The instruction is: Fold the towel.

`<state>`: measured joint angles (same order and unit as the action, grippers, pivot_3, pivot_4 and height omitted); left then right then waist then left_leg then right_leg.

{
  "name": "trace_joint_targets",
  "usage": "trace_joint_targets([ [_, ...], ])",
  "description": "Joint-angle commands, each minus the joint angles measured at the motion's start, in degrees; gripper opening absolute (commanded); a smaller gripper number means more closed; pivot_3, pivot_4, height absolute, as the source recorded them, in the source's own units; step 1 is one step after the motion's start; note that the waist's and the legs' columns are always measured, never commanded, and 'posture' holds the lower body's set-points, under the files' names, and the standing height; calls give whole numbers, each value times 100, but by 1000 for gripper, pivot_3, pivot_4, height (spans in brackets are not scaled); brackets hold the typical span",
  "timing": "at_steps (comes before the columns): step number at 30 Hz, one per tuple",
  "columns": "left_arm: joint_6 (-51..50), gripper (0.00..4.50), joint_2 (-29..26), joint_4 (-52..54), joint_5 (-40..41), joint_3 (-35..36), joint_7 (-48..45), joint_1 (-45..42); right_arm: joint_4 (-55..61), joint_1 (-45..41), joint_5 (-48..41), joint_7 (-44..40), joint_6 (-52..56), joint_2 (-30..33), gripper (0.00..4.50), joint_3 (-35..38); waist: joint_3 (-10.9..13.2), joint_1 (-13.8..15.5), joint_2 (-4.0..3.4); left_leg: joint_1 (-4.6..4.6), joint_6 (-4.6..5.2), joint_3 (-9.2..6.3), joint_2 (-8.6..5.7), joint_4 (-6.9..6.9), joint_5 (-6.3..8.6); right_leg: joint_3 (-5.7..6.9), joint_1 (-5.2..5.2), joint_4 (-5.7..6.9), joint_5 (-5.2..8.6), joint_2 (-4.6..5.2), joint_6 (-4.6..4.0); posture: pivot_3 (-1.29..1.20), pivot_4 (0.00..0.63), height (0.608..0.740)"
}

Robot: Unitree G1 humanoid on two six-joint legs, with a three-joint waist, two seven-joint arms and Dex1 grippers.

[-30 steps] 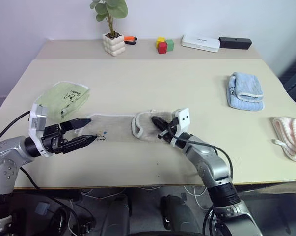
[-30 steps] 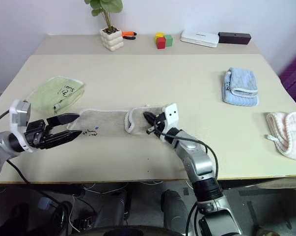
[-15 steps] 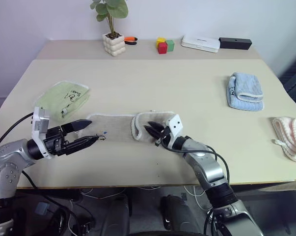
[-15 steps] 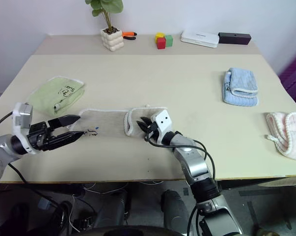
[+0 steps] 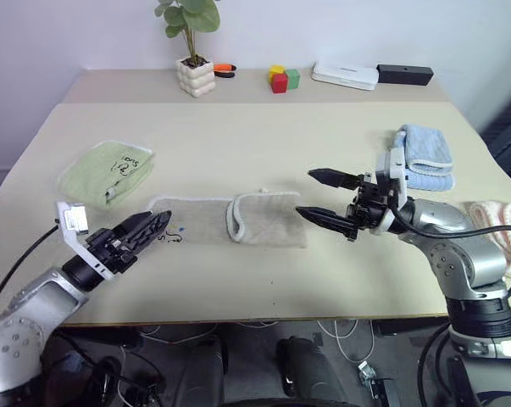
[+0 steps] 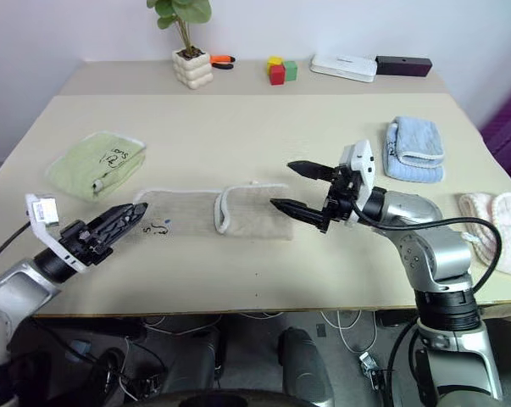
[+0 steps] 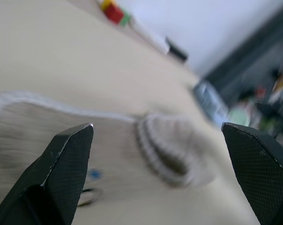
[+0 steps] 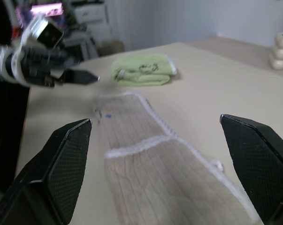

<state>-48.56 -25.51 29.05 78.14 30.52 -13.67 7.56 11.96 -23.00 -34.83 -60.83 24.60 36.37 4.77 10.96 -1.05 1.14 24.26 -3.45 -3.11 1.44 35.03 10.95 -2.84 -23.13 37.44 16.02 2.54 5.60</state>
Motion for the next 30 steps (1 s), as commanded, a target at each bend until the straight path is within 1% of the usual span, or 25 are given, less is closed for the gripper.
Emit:
trace_joint_targets([
  [1,213,4500,272,307,663,33,1136,379,36,-15,218,-457,-637,221,4466,51,0,23,0,-2,0,0,-4,0,0,0,1,0,0,0,0,0,150,740],
  [4,396,4500,555,233,903,-116,1550,637,-214,-15,361,-764,-914,336,4466,-9,-1,44,1,-3,0,-1,-13,9,0,0,7,-1,7,-2,-14,0,150,740],
  [6,573,4500,751,63,1073,-111,1842,706,-451,-145,454,-713,-1041,253,4466,-13,-1,52,1,-3,0,-3,-21,13,0,1,12,-2,8,2,-16,0,150,740],
  [10,820,4500,894,-216,1252,-136,2409,666,-596,-265,571,-666,-1277,120,4466,-86,-1,44,1,-11,-1,-4,-26,11,0,0,23,-10,9,4,-17,0,150,740],
  [13,798,4500,779,-261,1293,-256,2346,611,-613,-267,642,-630,-1367,65,4466,-156,-1,50,1,-10,-1,-5,-27,10,0,1,23,-13,9,4,-17,0,150,740],
  [16,964,4500,890,-432,1726,-288,2706,463,-671,-266,688,-611,-1424,42,4466,-174,-1,48,1,-10,-1,-6,-34,11,0,1,27,-16,9,10,-17,0,150,740],
  [19,1103,4500,937,-589,1988,-250,2715,318,-683,-266,699,-592,-1434,35,4466,-183,-1,48,1,-11,-1,-8,-37,11,0,1,30,-20,9,13,-17,0,150,740],
  [20,1127,4500,943,-639,2138,-235,2696,277,-683,-261,709,-577,-1420,41,4466,-188,-1,46,1,-11,-1,-8,-38,11,0,1,30,-20,9,13,-17,0,150,740],
  [23,1330,4500,1134,-938,2674,-255,3044,122,-682,-211,787,-513,-1479,42,4466,-184,-1,49,0,-11,-1,-8,-39,11,0,1,31,-20,8,14,-17,0,150,740],
  [27,1386,4500,1174,-1202,2888,-302,3130,-14,-677,-186,854,-449,-1579,32,4466,-192,-1,48,0,-11,-1,-10,-41,11,0,1,33,-21,8,13,-17,0,150,740],
  [30,1450,4500,1219,-1197,3044,-339,3301,-16,-676,-166,866,-443,-1604,36,4466,-188,-1,49,0,-12,-1,-12,-42,11,0,2,35,-21,8,13,-17,0,150,740],
])
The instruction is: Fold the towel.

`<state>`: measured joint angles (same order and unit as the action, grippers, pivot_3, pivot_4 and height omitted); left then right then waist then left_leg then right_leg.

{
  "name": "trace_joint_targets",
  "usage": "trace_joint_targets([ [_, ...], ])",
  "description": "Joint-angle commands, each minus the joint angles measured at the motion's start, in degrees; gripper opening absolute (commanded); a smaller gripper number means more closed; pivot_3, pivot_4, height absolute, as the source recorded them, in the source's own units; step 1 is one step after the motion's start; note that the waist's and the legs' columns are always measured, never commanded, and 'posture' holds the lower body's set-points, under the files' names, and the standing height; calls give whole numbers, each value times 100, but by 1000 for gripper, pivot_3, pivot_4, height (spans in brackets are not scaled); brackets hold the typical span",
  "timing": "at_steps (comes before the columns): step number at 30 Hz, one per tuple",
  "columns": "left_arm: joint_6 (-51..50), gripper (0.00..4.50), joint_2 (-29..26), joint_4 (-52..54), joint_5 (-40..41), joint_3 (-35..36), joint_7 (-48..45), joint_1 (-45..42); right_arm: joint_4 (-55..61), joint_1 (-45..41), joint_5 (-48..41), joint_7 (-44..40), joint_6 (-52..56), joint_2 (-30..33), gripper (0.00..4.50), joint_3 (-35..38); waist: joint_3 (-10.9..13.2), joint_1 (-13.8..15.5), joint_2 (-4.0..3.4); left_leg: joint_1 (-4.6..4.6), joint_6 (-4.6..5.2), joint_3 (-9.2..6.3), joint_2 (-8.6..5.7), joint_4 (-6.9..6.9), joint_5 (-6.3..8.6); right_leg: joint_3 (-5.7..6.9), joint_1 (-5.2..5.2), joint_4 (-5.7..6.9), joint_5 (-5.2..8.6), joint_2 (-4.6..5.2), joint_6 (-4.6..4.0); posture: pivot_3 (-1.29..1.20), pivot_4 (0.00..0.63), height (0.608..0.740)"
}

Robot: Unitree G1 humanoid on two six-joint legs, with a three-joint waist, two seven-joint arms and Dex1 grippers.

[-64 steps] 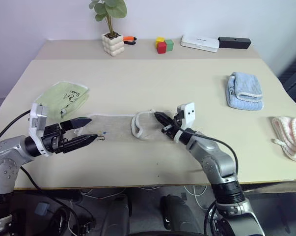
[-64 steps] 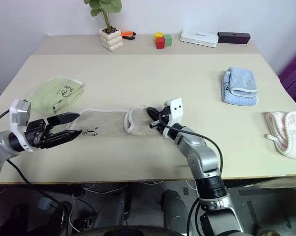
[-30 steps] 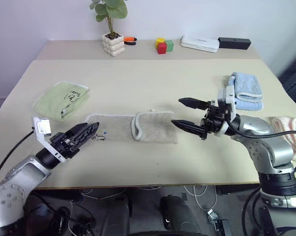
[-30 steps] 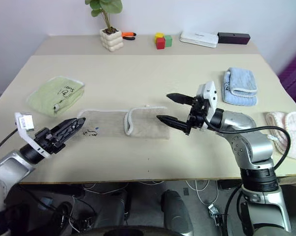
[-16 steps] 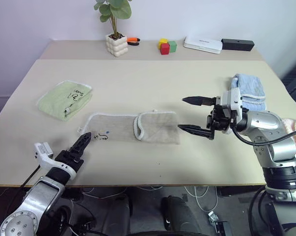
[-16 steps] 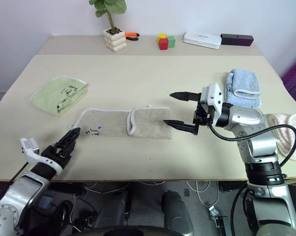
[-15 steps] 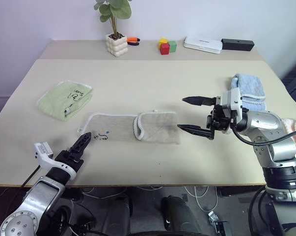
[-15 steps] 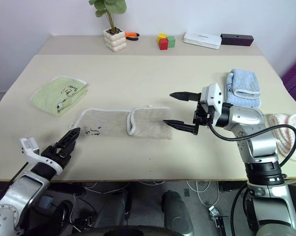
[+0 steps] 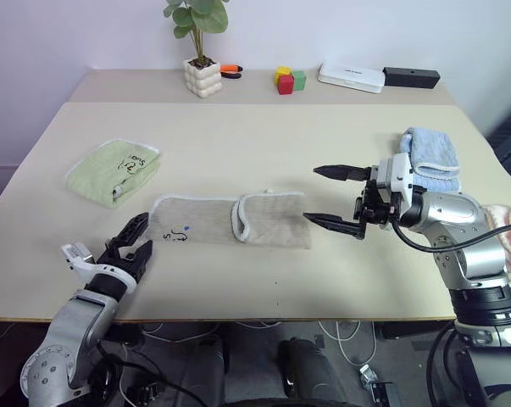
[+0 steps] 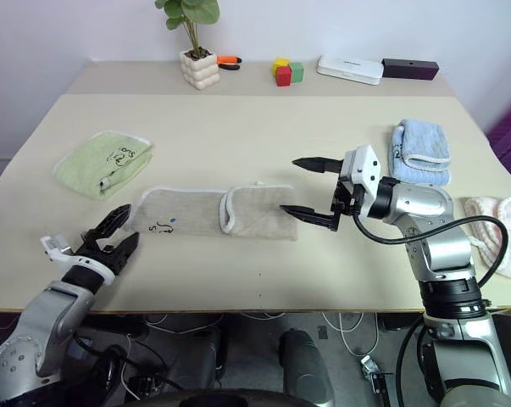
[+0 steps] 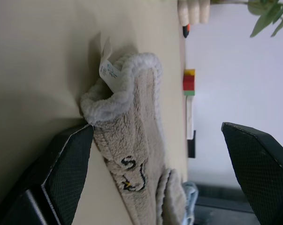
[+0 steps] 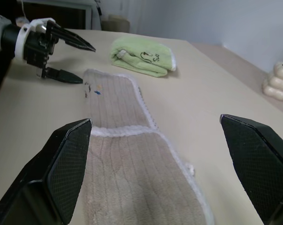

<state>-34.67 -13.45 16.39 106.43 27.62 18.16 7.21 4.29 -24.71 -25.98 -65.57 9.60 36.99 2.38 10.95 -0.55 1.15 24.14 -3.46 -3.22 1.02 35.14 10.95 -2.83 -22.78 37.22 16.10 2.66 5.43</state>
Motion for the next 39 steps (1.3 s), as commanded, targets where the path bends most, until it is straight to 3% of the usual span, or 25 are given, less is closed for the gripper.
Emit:
trace_joint_targets([
  [1,173,4500,111,79,401,-20,291,26,89,11,-8,33,-118,-18,4466,58,0,0,0,0,0,0,-1,0,0,0,1,0,0,1,0,0,150,740],
  [11,332,4500,181,-340,297,-104,176,-461,-1,-43,108,67,-201,-66,4466,4,0,12,-1,-8,0,-2,-5,1,0,0,10,-3,0,1,0,0,150,740],
  [14,339,3600,273,-439,298,-141,117,-604,-5,-57,119,74,-211,-64,4500,-3,0,17,-1,-8,0,-3,-6,1,0,0,11,-3,0,1,0,0,150,740],
  [21,322,226,256,-620,135,-144,178,-675,10,-19,162,127,-235,-54,4500,-31,-1,16,-1,-8,0,-4,-6,0,0,0,11,-3,0,1,1,0,150,740],
  [22,347,38,272,-631,152,-118,187,-682,16,-13,163,133,-231,-57,4500,-33,-4,24,-7,-9,0,-4,-6,0,0,0,12,-3,0,1,0,0,150,740],
  [30,363,38,236,-208,-58,-217,156,-642,-32,-6,241,188,-289,-70,4500,-63,-5,9,-8,-18,-1,-4,-7,-2,0,0,22,-10,0,3,0,0,150,740],
  [34,8,38,-479,290,-1541,-724,-896,-557,-85,-13,282,202,-345,-83,4500,-92,-4,1,-6,-16,-1,-4,-7,-4,0,0,19,-11,0,1,0,0,150,740],
  [39,-80,38,-795,499,-2336,-1080,-1827,-620,-169,2,282,195,-311,-27,4500,-49,-4,-5,-8,-13,-3,1,-9,-5,1,-2,19,-21,1,6,-1,0,150,740],
])
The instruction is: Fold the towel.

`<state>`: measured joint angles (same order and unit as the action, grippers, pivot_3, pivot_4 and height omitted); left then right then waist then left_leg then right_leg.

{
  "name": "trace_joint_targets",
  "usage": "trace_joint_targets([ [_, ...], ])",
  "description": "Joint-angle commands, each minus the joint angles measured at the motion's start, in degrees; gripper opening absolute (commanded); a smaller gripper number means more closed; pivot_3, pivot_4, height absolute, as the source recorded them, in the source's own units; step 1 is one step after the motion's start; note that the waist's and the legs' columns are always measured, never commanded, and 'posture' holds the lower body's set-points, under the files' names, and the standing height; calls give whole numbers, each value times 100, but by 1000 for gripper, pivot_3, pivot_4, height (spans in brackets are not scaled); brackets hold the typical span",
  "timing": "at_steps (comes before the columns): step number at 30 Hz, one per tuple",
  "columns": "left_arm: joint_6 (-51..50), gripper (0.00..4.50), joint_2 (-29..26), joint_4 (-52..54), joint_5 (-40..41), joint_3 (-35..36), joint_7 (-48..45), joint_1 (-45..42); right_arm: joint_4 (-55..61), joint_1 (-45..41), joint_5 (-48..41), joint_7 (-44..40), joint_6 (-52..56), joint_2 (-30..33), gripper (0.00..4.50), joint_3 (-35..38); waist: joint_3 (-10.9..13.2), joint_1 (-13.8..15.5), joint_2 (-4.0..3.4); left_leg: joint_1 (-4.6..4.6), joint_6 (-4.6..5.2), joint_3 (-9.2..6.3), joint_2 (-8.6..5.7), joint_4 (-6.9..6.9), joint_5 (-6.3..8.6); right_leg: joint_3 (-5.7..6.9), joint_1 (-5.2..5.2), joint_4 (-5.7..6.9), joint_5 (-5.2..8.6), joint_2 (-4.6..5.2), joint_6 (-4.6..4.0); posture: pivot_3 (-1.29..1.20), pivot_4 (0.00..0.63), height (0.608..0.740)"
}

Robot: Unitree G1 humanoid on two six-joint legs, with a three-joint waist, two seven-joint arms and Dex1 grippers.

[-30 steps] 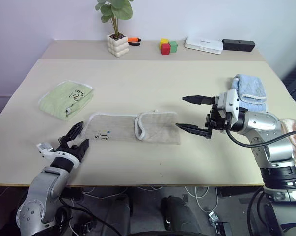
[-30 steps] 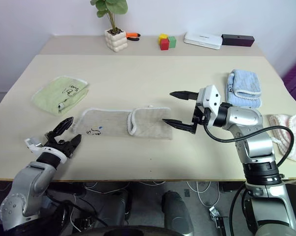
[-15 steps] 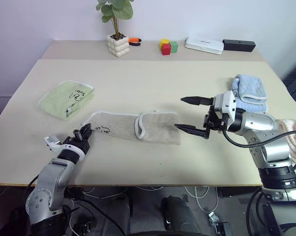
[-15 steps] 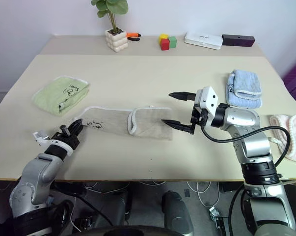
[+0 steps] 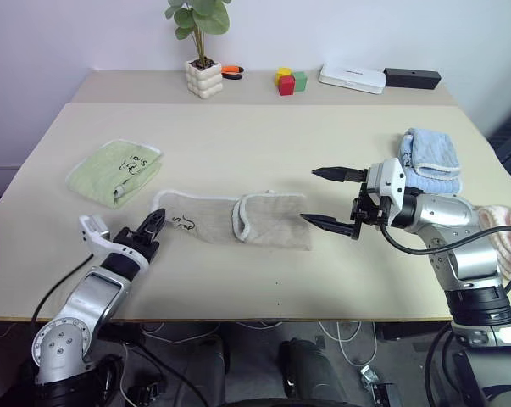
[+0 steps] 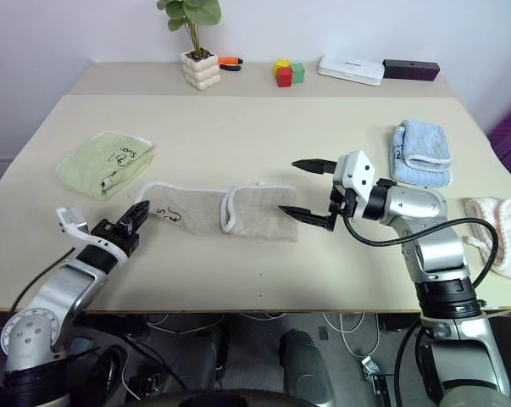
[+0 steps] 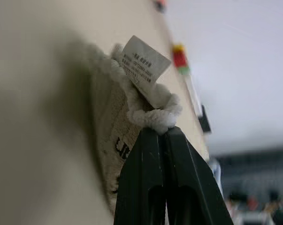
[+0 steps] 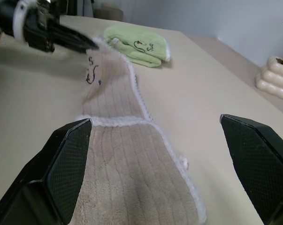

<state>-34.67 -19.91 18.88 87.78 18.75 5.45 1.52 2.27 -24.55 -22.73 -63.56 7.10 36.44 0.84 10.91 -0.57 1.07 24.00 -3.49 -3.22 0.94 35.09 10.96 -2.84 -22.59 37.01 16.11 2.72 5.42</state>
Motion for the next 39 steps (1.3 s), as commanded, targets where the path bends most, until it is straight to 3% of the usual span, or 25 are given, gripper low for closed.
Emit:
trace_joint_targets([
  [1,-104,38,-255,290,-718,-298,-755,-87,-5,-9,-63,-10,-26,52,4500,137,0,-6,0,1,0,0,0,-1,0,0,-1,-1,0,0,0,0,150,740],
  [8,-203,38,-921,726,-2371,-1405,-2039,-797,-440,-89,-172,-147,192,448,4500,457,2,8,-1,21,0,-1,-7,2,0,-1,-12,-6,0,5,0,0,150,740],
  [12,-354,38,-548,316,-2528,-1750,-2179,-1659,-458,62,-27,-223,203,769,4500,561,5,2,-4,24,2,0,-5,-6,1,-2,-18,-6,-1,4,2,0,150,740],
  [17,-678,38,-613,-106,-3185,-2424,-2987,-2266,-305,440,-152,-430,179,1140,4500,837,5,-5,-4,29,4,-11,-6,0,0,4,-17,-2,0,-4,9,0,150,740],
  [23,-835,38,-385,-648,-3582,-2710,-3652,-2855,-177,552,-256,-380,316,1212,4500,1034,6,-25,-7,26,4,-12,-3,1,0,4,-21,6,-3,-8,18,0,150,740],
  [30,-894,38,144,-1205,-4161,-2993,-3930,-3343,71,673,-234,-228,442,1178,4500,1084,7,-4,-6,29,4,-12,-5,4,0,4,-19,5,-5,-6,25,0,150,740],
  [39,-829,38,442,-1595,-4914,-3507,-4541,-3400,304,860,-240,-21,520,1208,4500,1188,7,-20,-7,28,4,-12,-6,4,0,3,-19,5,-10,-6,37,0,150,740],
])
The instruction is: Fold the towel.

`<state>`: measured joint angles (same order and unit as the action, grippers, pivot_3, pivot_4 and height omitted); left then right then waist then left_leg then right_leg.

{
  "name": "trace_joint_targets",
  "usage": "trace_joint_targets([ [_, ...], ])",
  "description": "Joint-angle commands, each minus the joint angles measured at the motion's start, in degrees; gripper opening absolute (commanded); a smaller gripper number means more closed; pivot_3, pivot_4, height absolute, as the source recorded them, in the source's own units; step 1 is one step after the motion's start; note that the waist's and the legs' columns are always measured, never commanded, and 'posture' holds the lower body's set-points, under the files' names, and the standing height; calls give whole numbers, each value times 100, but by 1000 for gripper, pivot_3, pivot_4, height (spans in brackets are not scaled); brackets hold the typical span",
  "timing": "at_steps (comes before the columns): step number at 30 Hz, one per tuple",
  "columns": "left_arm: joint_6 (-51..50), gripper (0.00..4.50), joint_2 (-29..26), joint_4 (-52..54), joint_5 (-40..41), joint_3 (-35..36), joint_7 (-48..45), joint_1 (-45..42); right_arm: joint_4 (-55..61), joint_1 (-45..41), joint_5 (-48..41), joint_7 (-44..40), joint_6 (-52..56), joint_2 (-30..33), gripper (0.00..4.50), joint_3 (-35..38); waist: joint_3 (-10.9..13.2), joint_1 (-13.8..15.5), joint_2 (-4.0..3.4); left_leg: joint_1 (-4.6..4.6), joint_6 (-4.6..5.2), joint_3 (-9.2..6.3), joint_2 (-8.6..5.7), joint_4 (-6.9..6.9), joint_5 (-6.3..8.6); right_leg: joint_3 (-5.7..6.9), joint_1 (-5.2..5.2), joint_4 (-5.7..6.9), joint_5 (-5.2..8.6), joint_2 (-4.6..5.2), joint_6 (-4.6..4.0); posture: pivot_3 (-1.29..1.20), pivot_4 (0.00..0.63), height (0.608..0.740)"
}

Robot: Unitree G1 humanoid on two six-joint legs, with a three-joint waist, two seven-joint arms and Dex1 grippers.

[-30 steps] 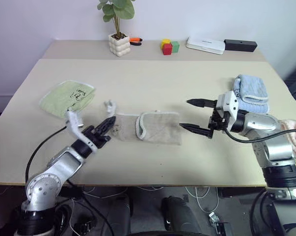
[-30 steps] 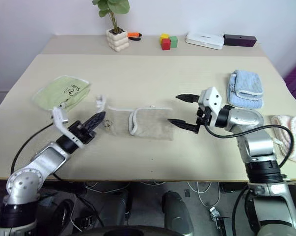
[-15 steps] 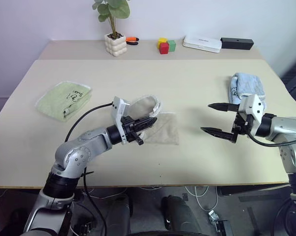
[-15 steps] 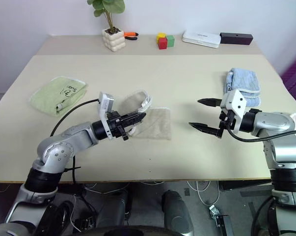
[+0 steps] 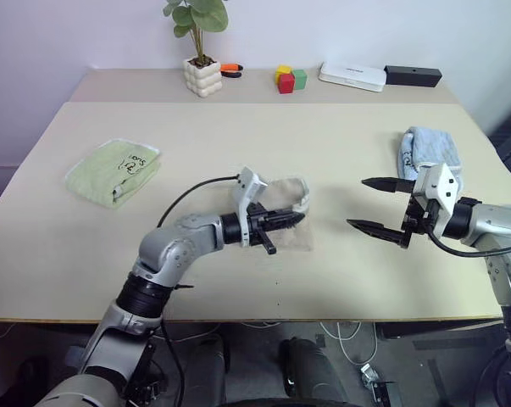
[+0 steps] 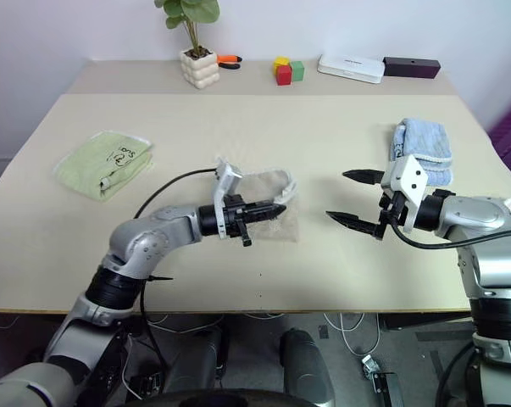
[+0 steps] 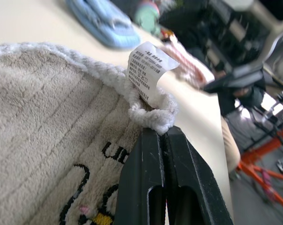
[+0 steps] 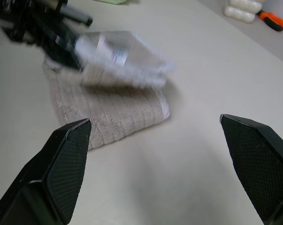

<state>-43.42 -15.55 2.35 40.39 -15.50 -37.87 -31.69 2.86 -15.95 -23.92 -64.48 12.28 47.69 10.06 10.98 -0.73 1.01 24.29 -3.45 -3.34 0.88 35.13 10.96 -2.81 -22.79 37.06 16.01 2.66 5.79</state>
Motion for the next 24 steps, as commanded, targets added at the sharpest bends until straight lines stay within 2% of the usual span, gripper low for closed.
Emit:
trace_joint_targets([
  [1,10,38,11,37,-242,-99,-229,-81,253,5,-123,87,3,84,4500,269,0,-4,0,0,0,0,0,-1,0,0,-1,0,0,0,-1,0,150,740],
  [2,65,38,33,-42,-351,-118,-255,-89,256,6,-120,93,0,87,4500,270,0,-1,0,-1,0,0,0,-2,0,0,-1,0,0,0,0,0,150,740],
  [5,127,898,145,-201,-525,-63,-268,-120,286,17,-117,115,7,86,4500,273,0,1,0,0,0,0,0,0,0,0,1,0,0,0,0,0,150,740],
  [12,2,4407,293,-68,-499,59,-426,-51,255,-48,-108,148,5,59,4500,226,0,4,0,0,0,0,0,1,0,0,1,0,-3,1,5,0,150,740],
  [17,66,4463,196,220,-339,364,-641,-24,148,-221,-176,226,52,-88,4500,180,0,-10,0,0,0,-1,0,0,0,0,1,1,-4,0,7,0,150,740],
  [24,125,4463,-442,716,-44,1188,-1003,-77,159,-594,-658,604,829,-456,4500,187,1,-10,-3,-3,0,-2,3,-2,0,0,0,5,-4,-1,8,0,150,740],
])
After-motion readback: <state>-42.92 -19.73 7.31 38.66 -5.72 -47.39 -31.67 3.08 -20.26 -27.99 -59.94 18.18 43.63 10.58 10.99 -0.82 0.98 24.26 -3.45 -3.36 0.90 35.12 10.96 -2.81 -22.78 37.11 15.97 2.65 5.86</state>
